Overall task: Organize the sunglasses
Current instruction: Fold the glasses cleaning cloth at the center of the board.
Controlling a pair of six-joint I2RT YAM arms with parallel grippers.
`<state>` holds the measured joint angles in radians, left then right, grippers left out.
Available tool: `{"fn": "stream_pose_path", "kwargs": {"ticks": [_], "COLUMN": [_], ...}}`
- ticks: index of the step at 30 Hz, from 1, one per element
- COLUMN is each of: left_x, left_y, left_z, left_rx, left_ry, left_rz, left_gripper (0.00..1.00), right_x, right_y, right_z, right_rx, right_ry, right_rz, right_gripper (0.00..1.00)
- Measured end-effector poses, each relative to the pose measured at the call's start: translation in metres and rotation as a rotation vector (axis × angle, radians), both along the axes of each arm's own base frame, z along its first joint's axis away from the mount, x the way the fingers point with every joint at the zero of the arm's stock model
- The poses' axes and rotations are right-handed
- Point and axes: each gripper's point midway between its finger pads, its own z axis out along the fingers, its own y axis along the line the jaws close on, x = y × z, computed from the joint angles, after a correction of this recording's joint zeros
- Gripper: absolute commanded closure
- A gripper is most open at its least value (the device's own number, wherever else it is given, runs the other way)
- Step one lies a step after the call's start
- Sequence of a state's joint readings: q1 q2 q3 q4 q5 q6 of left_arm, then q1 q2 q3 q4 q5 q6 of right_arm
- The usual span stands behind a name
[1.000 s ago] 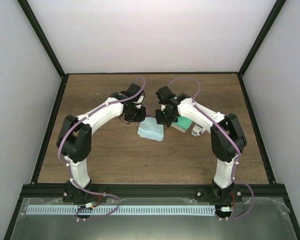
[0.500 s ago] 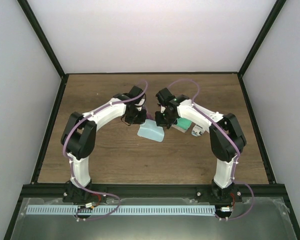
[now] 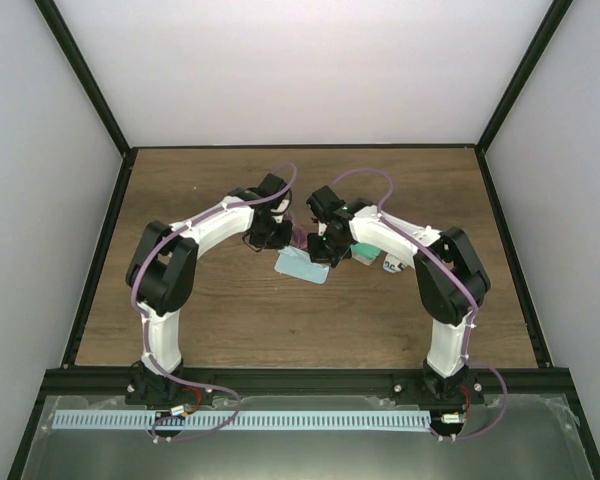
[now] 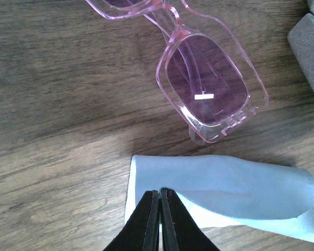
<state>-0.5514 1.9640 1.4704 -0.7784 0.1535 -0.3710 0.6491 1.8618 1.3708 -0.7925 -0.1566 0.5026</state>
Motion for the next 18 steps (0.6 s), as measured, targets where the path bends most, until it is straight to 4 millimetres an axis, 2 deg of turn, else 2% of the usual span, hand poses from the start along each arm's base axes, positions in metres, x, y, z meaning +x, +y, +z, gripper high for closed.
{"fn": "stream_pose_path", "kwargs": {"ticks": [13, 18], "left_x": [0.004, -0.004], "left_y": [0.001, 0.005], "left_z": [-0.003, -0.015], "left_rx": [0.015, 0.023], "left_ry": [-0.027, -0.004], "left_rz": [-0.028, -0.036], "left_gripper": [0.96, 0.96], "right_x": [-0.005, -0.009], "right_y": [0.003, 0.004], "right_z": [-0.009, -0.014], "right_rx": [-0.008, -0.015], "right_ry": [0.017, 0.026], "right_rz": [0.001, 0.007], "right_gripper": [0.99, 0.99]}}
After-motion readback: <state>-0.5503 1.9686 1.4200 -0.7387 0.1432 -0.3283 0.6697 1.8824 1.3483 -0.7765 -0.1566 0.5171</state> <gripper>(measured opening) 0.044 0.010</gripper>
